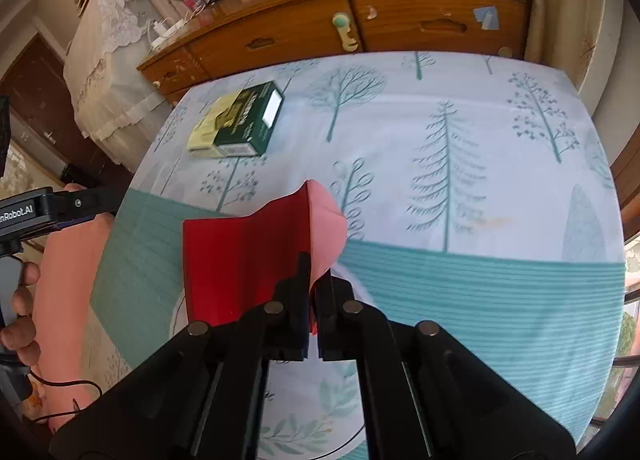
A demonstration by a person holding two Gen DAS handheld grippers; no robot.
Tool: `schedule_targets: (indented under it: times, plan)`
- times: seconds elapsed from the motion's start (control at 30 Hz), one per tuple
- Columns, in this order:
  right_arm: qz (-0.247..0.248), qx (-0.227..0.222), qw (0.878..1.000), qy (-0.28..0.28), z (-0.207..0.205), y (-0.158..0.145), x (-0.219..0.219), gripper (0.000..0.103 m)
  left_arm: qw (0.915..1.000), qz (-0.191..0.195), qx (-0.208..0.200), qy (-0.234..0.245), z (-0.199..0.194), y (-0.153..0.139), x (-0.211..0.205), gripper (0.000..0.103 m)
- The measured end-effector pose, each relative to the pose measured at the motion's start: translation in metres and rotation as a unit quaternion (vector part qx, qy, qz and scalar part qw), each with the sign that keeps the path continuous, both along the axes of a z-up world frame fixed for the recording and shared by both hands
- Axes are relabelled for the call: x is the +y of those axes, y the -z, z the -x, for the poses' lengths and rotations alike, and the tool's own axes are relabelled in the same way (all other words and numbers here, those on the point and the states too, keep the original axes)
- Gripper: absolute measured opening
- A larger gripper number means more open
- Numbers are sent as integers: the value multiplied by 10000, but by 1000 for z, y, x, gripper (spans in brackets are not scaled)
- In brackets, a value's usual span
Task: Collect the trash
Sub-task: 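Grasp the Dubai Style chocolate box with the left gripper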
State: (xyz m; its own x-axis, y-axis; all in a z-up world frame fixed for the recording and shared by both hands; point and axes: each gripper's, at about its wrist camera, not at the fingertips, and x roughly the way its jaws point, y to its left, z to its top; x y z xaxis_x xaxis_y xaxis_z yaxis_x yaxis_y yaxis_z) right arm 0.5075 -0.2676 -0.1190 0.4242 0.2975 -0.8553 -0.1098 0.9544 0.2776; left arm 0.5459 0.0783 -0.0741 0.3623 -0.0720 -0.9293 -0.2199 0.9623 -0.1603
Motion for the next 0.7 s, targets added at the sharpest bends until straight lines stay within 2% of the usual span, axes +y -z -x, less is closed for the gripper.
schedule_targets:
  times: [0.17, 0.3, 0.57, 0.7]
  plan:
    - [190, -256, 9981, 528, -38, -5, -39, 0, 9997, 244, 2, 19, -46, 23, 3, 80]
    - [276, -429, 9940, 963, -64, -9, -63, 0, 9982, 591, 3, 58, -75, 39, 12, 80]
    - [518, -633, 9861, 1449, -99, 5, -69, 0, 9968, 783, -33, 161, -116, 63, 20, 78]
    - [464, -602, 9858, 1494, -107, 15, -63, 0, 9959, 841, 22, 321, -131, 74, 14, 71]
